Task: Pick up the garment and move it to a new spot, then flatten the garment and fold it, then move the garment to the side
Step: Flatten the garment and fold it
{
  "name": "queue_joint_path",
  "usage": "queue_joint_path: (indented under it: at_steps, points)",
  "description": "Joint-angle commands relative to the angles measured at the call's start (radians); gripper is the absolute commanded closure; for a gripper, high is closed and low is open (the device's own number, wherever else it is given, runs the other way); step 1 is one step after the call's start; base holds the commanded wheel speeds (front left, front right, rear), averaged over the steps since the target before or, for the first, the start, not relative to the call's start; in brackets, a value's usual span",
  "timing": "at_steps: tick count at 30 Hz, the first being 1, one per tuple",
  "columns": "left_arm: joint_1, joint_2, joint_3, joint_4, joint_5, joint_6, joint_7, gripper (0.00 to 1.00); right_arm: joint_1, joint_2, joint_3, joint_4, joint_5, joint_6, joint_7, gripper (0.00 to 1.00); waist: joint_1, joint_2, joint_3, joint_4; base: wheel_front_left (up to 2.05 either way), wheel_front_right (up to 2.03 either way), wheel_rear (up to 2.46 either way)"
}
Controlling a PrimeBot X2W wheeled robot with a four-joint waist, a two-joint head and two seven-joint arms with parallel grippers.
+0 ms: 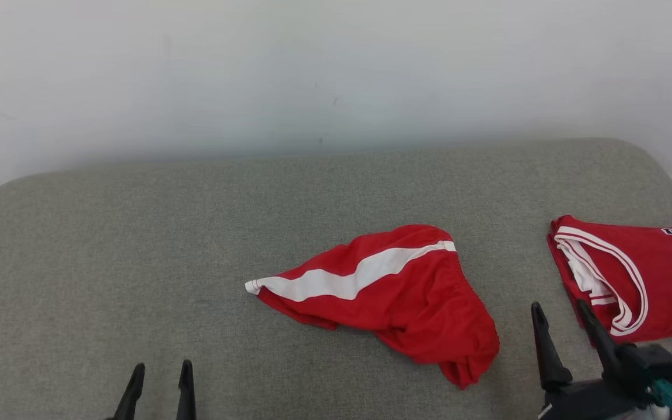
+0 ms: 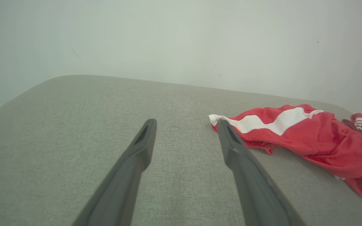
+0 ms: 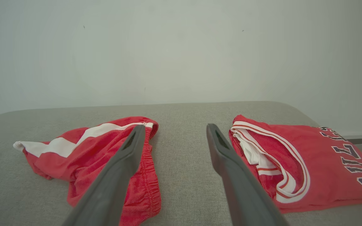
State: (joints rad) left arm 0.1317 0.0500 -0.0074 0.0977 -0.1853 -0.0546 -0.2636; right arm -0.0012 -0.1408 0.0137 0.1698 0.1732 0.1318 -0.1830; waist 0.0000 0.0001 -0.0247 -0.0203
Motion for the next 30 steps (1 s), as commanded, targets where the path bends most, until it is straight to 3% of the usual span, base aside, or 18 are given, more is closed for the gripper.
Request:
queue_joint_path:
  at_steps: [1, 8, 14, 22, 30]
  points:
    - [-0.047, 0.001, -0.007, 0.018, -0.005, -0.009, -0.001, 0.0, -0.045, -0.008, 0.019, 0.007, 0.026, -0.003, 0.039, 0.0, 0.0, -0.0001, 0.015, -0.002, 0.0, 0.0, 0.0]
    - [-0.279, 0.002, -0.072, 0.248, -0.054, -0.044, 0.103, 0.0, -0.303, -0.056, 0.13, 0.106, 0.216, -0.002, 0.453, 0.0, 0.0, -0.0001, 0.093, -0.017, 0.0, 0.0, 0.0]
    - [-0.47, 0.001, -0.104, 0.386, -0.134, -0.037, 0.256, 0.0, -0.534, -0.025, 0.09, 0.271, 0.312, -0.002, 0.704, 0.0, 0.0, -0.0001, 0.155, -0.015, 0.0, 0.0, 0.0]
    - [-0.644, 0.001, -0.159, 0.528, -0.26, -0.012, 0.332, 0.0, -0.736, 0.027, 0.071, 0.468, 0.345, -0.002, 0.824, 0.0, 0.0, -0.0001, 0.217, 0.001, 0.0, 0.0, 0.0]
    - [-0.73, 0.001, -0.222, 0.611, -0.343, -0.001, 0.324, 0.0, -0.798, 0.048, 0.11, 0.544, 0.377, -0.002, 0.822, 0.0, 0.0, -0.0001, 0.251, 0.002, 0.0, 0.0, 0.0]
